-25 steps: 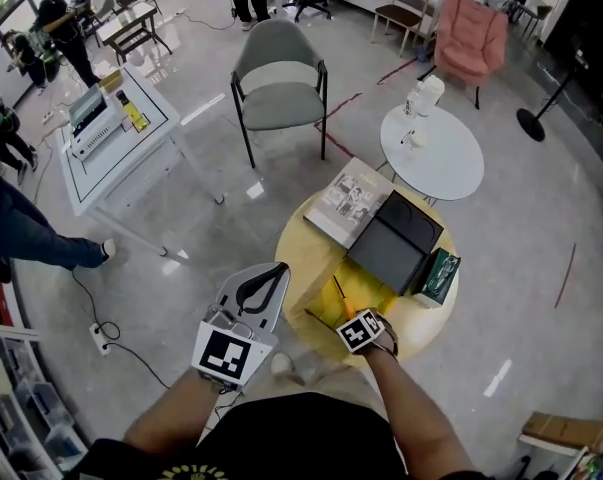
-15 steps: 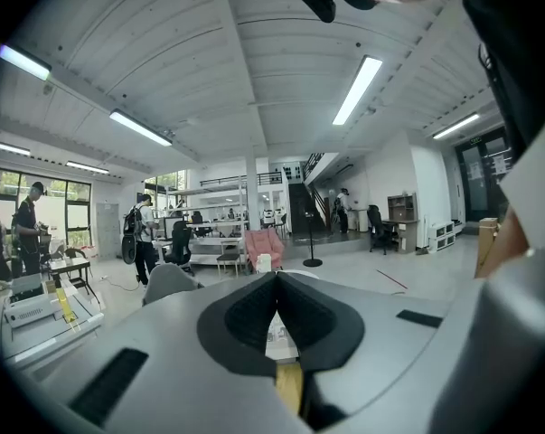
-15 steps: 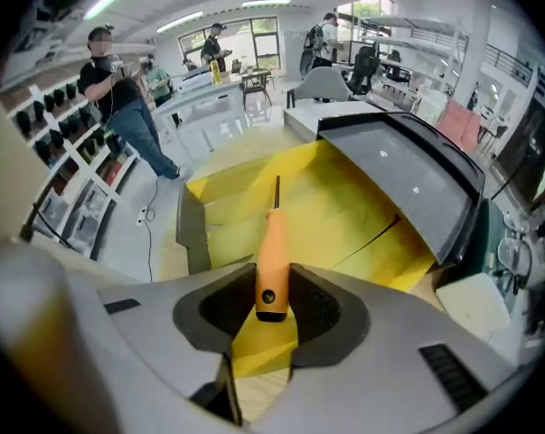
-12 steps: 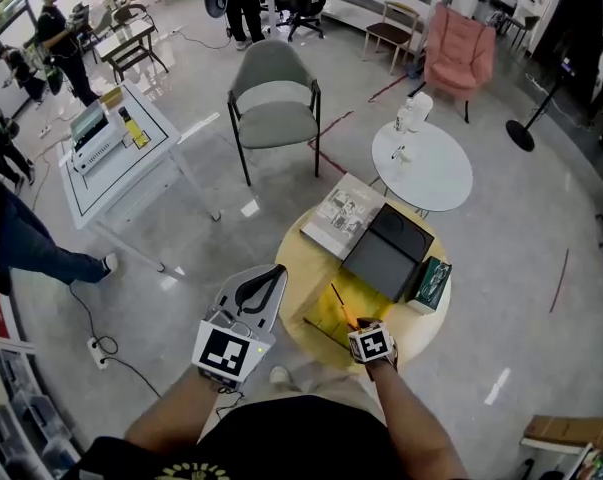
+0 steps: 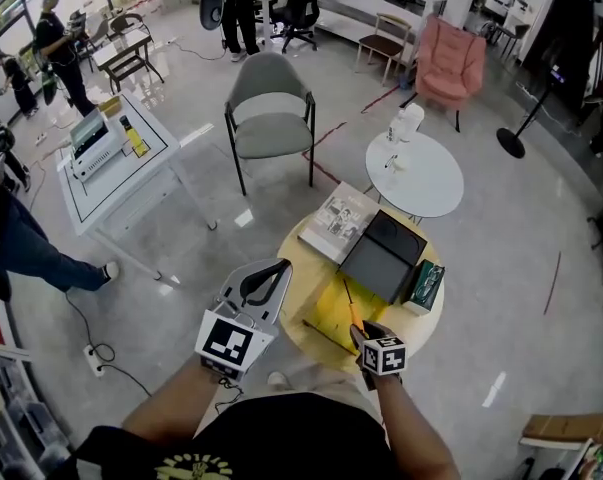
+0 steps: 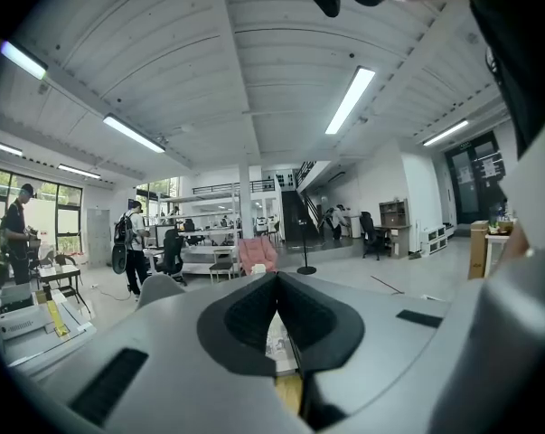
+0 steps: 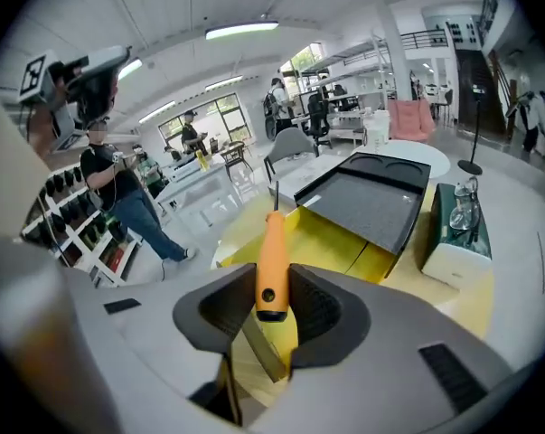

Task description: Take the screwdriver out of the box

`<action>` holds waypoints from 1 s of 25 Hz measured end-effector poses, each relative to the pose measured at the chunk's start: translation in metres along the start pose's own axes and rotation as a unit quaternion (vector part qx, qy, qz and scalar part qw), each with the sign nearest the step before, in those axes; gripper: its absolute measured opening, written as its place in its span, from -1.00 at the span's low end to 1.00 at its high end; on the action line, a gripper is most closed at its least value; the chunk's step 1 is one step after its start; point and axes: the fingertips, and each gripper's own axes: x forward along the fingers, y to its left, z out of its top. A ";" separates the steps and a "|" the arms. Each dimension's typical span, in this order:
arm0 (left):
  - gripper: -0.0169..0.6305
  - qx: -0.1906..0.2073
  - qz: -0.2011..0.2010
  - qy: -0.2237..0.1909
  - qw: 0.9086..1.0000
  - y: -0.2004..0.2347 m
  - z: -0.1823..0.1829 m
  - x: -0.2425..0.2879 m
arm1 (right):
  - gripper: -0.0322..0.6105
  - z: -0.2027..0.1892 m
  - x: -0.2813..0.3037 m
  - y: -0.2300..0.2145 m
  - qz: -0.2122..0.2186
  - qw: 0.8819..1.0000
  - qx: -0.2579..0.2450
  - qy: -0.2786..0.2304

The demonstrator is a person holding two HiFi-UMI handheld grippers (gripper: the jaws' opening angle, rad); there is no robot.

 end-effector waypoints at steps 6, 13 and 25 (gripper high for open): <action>-0.91 0.002 -0.009 -0.006 1.000 -0.002 0.006 -0.003 | -0.50 0.013 -0.025 0.006 0.011 0.997 0.031 -0.063; -0.91 0.010 -0.022 -0.013 1.000 -0.008 0.016 -0.010 | -0.50 0.031 -0.054 0.018 0.040 0.989 0.053 -0.136; -0.91 0.002 -0.021 -0.013 1.000 -0.003 0.008 -0.019 | -0.50 0.094 -0.131 0.051 0.084 0.963 0.089 -0.238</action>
